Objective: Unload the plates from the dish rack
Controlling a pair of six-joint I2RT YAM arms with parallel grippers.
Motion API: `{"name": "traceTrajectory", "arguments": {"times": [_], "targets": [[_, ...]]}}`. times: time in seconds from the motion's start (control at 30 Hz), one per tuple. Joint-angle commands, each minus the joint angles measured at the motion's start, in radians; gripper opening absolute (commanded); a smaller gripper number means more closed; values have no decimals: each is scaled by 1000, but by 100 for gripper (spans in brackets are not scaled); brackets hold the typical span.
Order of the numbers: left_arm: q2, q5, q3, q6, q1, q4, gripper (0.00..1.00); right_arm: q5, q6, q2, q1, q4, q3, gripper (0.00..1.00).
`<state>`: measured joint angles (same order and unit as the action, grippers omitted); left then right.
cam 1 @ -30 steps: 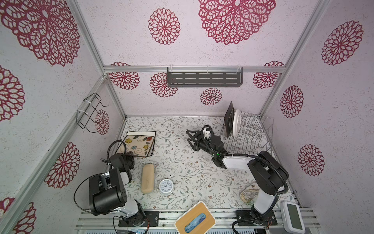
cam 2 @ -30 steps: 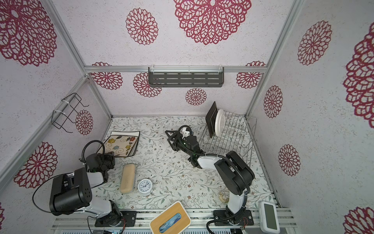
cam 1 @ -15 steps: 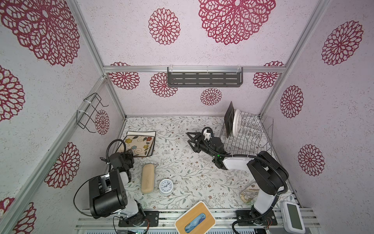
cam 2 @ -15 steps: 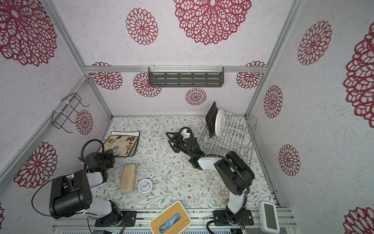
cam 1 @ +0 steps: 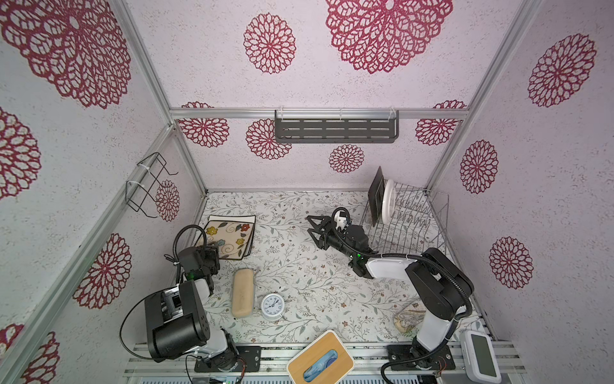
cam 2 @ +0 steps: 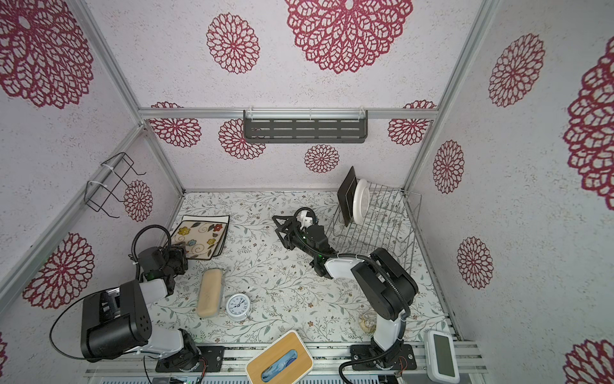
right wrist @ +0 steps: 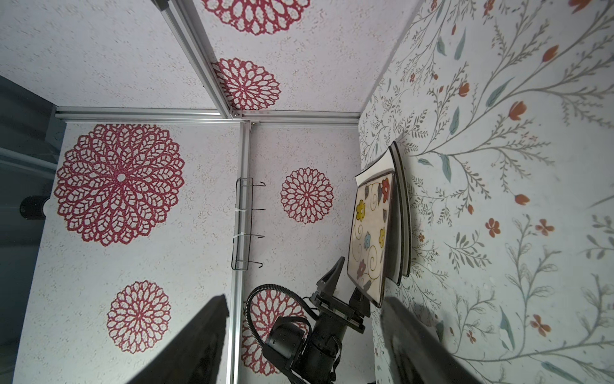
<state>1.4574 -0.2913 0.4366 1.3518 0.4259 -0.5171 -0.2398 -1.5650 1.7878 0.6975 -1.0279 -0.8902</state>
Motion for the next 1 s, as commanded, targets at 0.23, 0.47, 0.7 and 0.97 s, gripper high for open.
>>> {"name": "traceTrajectory", "arguments": {"times": [0.23,0.47,0.7,0.97], "targets": [[4,-21,84,-35,-33,44,73,5,-12,-16,7,-65,12,75],[12,-7,125,-50,-55,116,79,5,-15,-11,6,-69,9,75],[13,4,146,-60,-58,156,86,2,-15,-11,7,-68,6,75],[29,-4,181,-81,-58,212,92,0,-15,-8,7,-67,2,75]]}}
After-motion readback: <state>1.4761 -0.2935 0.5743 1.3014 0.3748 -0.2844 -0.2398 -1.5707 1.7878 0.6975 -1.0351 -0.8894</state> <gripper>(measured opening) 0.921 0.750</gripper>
